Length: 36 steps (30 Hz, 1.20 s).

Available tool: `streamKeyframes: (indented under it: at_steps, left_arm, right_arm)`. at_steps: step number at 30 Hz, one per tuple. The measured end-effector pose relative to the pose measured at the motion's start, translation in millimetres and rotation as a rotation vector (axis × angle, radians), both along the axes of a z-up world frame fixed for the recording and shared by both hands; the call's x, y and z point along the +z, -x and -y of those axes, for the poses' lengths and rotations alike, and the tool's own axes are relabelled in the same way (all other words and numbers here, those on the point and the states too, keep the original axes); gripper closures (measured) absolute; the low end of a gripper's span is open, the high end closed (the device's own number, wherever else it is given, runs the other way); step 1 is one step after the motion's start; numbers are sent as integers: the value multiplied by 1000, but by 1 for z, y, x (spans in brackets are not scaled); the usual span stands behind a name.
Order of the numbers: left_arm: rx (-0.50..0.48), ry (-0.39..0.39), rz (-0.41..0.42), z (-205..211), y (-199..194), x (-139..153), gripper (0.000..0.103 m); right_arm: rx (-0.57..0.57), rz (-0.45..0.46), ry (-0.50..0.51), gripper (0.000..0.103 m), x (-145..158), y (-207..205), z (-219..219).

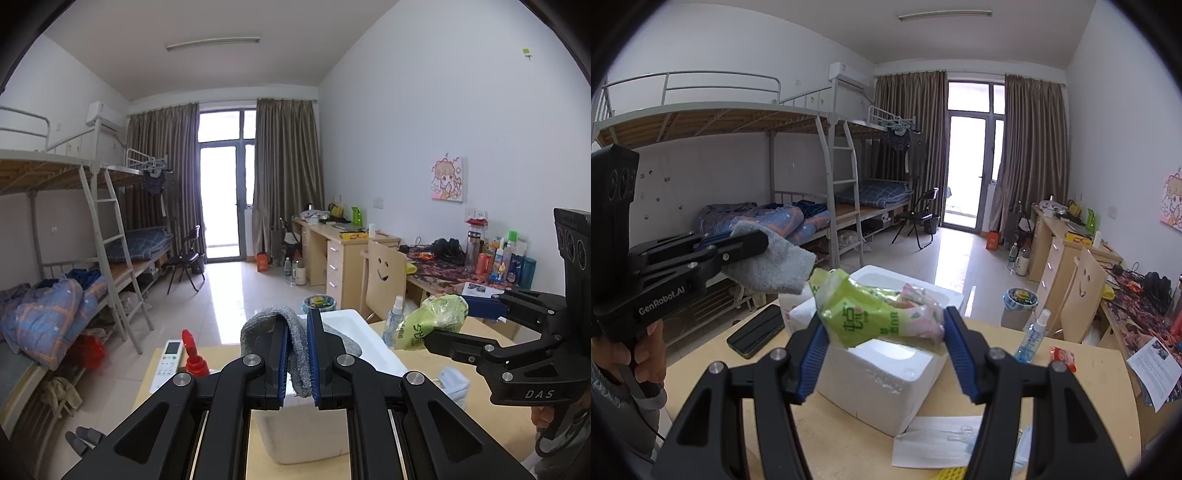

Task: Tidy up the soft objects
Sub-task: 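Carry the grey sock and green wipe pack up over the white foam box, then open the left gripper to drop the grey sock into the foam box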

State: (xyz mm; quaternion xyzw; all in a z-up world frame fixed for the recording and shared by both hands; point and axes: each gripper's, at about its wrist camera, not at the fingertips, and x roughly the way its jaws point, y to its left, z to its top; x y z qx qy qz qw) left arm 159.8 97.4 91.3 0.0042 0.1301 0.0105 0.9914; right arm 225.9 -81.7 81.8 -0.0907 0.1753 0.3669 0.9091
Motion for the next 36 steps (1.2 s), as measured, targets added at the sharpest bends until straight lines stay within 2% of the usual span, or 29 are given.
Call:
streamKeyframes:
  at_steps: [7, 23, 36]
  left_arm:
    - [-17, -5, -14, -4, -16, -2, 93]
    - [-13, -16, -62, -16, -62, -11, 93]
    - [-88, -26, -73, 6, -81, -12, 93]
  right_arm:
    - [-12, -13, 5, 38, 2, -15, -8]
    - [4, -72, 40, 38, -14, -57, -31]
    - [-93, -65, 32, 38, -7, -59, -1]
